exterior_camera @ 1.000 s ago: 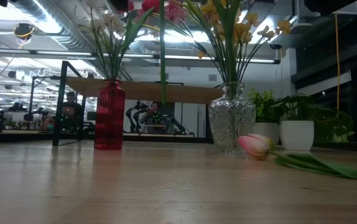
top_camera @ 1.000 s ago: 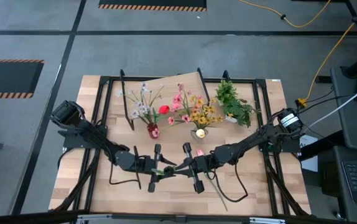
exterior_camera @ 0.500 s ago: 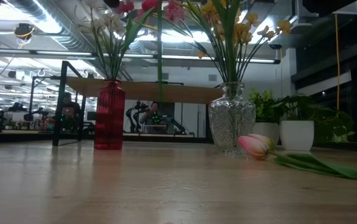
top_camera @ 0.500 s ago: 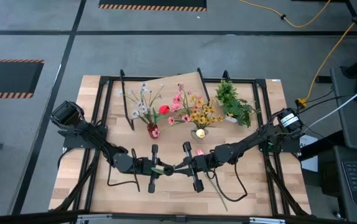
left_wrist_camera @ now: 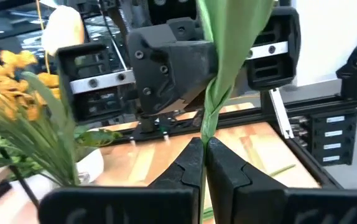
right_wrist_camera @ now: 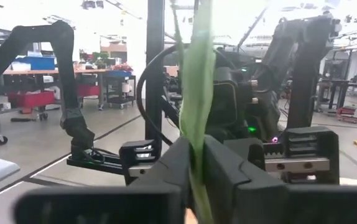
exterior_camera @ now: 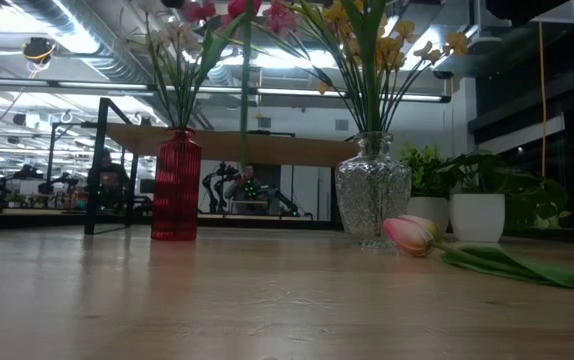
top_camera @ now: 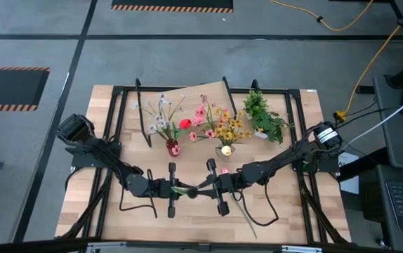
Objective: Pick and place flowers into a vace then onto a shelf
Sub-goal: Put the black flower into the red flower vase
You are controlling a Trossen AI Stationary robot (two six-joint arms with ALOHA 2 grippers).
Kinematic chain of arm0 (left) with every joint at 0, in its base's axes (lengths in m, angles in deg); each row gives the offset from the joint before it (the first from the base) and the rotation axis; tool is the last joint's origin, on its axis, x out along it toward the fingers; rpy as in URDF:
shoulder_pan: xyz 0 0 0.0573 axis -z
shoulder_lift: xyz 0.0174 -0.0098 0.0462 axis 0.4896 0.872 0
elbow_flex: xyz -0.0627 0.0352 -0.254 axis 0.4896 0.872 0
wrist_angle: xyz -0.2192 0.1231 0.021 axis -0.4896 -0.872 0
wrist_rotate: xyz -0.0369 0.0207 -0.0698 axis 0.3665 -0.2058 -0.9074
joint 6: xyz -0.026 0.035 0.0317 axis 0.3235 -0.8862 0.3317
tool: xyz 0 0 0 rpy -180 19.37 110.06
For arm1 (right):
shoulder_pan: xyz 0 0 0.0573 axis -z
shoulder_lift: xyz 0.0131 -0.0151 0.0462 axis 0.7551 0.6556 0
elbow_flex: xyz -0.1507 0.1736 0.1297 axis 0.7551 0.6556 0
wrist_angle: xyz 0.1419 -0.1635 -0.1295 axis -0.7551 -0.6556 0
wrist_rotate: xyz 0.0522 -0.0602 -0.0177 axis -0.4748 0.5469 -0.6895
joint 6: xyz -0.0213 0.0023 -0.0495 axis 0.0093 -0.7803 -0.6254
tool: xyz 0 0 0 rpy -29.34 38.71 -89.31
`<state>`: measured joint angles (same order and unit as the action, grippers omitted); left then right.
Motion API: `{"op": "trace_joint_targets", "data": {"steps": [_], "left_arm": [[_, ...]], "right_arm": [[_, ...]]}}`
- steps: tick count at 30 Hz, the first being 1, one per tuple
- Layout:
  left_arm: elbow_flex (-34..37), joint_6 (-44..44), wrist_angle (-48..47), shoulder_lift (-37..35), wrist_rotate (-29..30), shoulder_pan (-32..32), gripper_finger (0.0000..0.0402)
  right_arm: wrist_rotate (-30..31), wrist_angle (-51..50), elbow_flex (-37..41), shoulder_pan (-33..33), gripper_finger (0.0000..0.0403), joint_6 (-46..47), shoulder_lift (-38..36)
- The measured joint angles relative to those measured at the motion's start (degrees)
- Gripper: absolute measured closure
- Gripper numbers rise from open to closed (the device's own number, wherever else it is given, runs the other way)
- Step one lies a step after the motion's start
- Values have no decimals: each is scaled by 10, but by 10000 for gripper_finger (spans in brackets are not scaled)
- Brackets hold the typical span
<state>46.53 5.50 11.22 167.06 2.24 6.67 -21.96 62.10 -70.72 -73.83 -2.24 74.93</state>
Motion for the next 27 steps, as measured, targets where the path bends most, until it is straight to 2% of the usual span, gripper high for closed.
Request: {"op": "trace_joint_targets", "data": {"steps": [5, 10, 15, 17, 20, 25, 27], "left_arm": [[32, 10, -16, -48, 7, 9, 397], [71, 32, -13, -97, 68, 25, 398], [73, -7, -11, -116, 123, 55, 398], [73, -13, -12, -117, 183, 69, 398], [67, -14, -13, -118, 281, 98, 398], [30, -20, -44, -118, 380, 151, 398], [12, -25, -57, -110, 438, 166, 398]], "right_arm": [[-1, -89, -1, 0, 276, -28, -34], [-3, -182, 0, 8, 215, -39, -73], [112, -284, 0, 10, 200, -28, -98], [140, -301, 0, 5, 210, -28, -103], [145, -316, 0, -2, 244, -29, -105], [190, -338, 0, -12, 341, -26, -105], [202, -342, 5, -15, 383, -26, -105]]}}
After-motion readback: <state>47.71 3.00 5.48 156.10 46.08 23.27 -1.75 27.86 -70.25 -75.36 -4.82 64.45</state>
